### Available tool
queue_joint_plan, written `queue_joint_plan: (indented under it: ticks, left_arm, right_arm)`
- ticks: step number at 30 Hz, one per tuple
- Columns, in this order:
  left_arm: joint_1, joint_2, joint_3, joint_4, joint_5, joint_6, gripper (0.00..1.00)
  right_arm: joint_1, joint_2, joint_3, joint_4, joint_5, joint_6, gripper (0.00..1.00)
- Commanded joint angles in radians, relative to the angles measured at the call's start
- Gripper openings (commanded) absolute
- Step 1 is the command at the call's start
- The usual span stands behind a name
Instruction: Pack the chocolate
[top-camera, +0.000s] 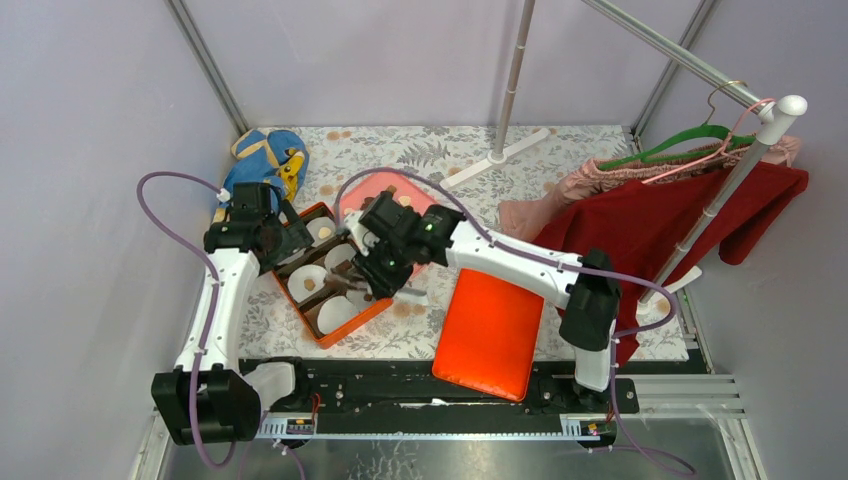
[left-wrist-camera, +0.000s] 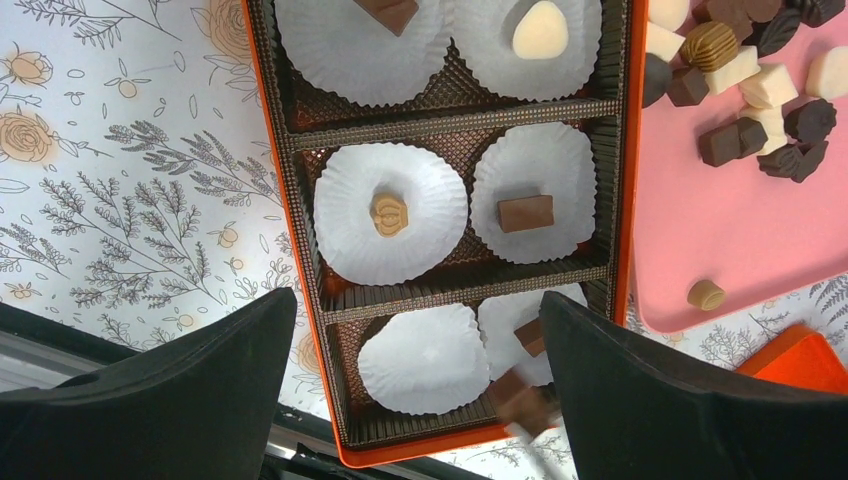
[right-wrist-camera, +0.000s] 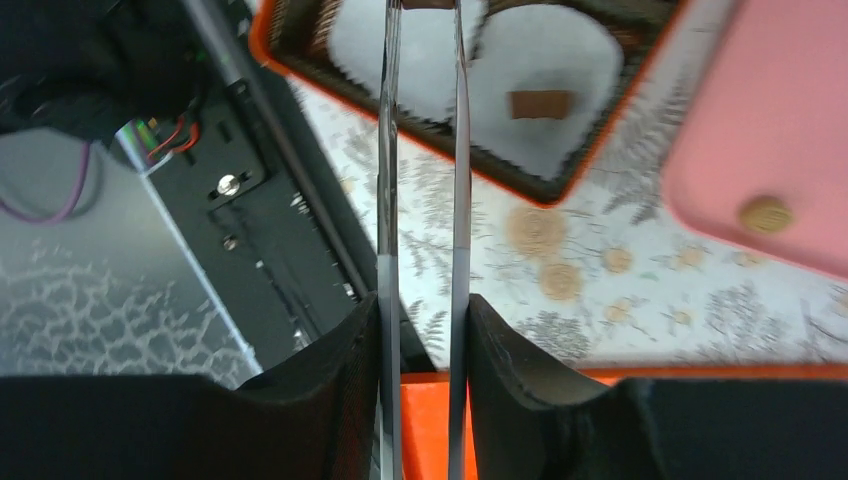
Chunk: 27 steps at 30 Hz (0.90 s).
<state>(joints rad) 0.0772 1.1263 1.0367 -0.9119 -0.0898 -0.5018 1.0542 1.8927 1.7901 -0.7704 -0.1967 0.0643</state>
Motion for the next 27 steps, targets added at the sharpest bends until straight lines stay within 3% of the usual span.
queue_joint_plan:
  ticks: [1, 15, 27]
  left_arm:
    - [-0.005, -0.014, 0.056, -0.007, -0.014, -0.004, 0.99]
    - [-0.005, 0.008, 0.086, -0.031, -0.044, -0.004, 0.99]
    - [-0.005, 0.004, 0.082, -0.031, -0.043, -0.007, 0.99]
  right_arm:
    - [0.055, 0.018, 0.004, -0.015, -0.087, -0.06, 0.22]
    - [0.11, 0.108, -0.002, -0.041, -0.091, -0.08, 0.24]
    - [0.11, 0.104, -0.002, -0.038, -0.069, -0.08, 0.38]
